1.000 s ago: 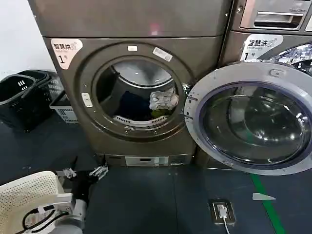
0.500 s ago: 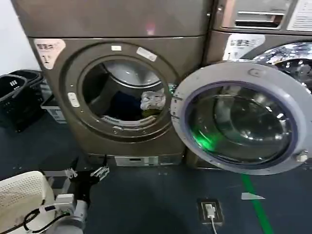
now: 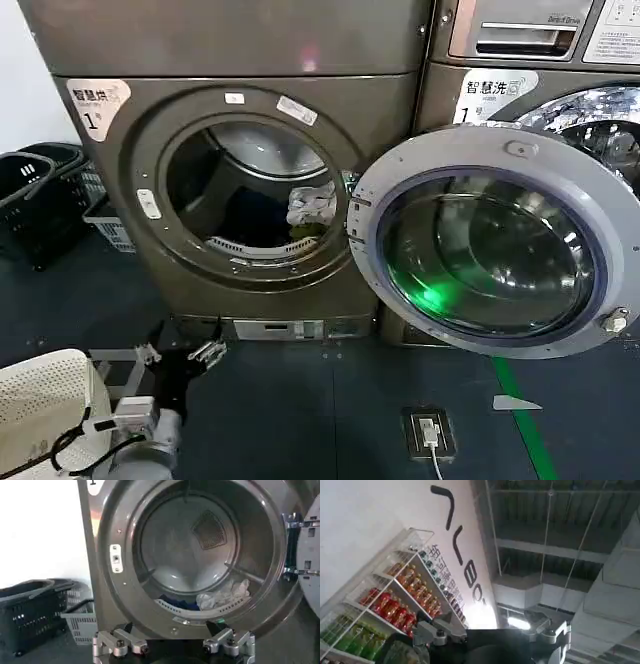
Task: Grasp the clothes from the dryer.
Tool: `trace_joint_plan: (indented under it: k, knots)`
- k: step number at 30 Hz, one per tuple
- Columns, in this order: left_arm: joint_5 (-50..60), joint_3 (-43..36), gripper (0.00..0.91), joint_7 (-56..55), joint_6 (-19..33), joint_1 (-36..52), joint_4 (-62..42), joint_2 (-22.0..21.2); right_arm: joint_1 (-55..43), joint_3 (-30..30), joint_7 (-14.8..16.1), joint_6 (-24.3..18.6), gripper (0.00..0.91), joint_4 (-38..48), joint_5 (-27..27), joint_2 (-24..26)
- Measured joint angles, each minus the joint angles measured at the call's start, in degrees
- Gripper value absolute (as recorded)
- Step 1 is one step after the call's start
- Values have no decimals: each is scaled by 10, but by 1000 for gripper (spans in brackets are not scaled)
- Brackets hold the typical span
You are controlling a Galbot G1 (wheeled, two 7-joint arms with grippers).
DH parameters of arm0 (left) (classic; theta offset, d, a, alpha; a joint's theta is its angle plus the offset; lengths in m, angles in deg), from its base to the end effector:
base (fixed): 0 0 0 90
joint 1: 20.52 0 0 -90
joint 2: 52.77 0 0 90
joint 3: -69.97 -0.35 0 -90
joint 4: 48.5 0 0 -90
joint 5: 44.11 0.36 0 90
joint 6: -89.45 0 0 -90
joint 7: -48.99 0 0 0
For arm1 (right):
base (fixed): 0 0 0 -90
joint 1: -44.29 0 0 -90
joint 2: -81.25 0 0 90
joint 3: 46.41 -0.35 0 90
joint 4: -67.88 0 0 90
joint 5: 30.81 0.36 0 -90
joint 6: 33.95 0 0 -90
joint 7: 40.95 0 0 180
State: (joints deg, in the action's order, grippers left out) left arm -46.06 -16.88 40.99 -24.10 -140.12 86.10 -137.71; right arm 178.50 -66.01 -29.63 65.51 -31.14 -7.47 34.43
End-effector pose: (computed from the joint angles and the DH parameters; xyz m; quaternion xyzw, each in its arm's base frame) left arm 0.1753 0.0226 -0.2095 0.0698 -0.9942 -0.0406 0.0708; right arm -0.0749 -0.4451 0.0940 0.5047 0.7675 -0.3671 0.1464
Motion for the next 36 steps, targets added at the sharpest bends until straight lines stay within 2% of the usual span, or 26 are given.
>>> trace_joint_plan:
  k: [36]
  knots:
    - [14, -9, 907, 15, 9, -1, -3, 3, 0, 5, 1, -28, 907, -3, 26, -5]
